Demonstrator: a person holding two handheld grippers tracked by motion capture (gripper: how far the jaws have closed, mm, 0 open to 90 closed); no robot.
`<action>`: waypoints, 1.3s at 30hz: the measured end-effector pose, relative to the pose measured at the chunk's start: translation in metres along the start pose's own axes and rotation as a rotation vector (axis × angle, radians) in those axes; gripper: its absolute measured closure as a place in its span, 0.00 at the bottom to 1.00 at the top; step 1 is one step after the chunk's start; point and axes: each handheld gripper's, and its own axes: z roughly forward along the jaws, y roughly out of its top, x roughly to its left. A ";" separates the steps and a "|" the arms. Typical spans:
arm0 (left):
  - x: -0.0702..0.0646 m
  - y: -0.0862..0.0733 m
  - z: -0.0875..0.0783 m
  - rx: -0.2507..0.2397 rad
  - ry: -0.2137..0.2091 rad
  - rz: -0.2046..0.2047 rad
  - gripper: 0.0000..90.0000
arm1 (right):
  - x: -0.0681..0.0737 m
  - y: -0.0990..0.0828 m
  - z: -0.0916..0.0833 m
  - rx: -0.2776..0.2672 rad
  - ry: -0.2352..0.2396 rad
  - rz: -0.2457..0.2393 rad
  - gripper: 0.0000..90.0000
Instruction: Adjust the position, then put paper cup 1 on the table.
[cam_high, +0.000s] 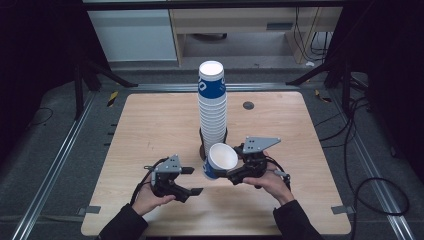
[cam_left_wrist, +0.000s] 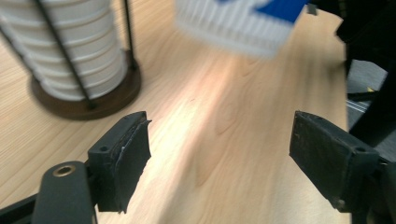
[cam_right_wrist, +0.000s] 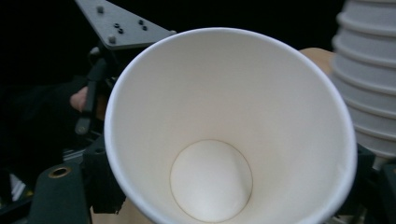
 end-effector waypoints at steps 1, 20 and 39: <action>0.004 -0.002 -0.004 -0.005 0.027 -0.019 0.21 | -0.004 0.000 -0.006 0.005 -0.035 0.003 0.22; 0.034 -0.013 -0.033 -0.081 0.260 -0.196 0.22 | -0.038 -0.003 -0.053 0.097 -0.458 0.052 0.22; 0.050 -0.020 -0.042 -0.076 0.327 -0.266 0.22 | -0.088 -0.035 -0.081 0.244 -0.772 0.144 0.22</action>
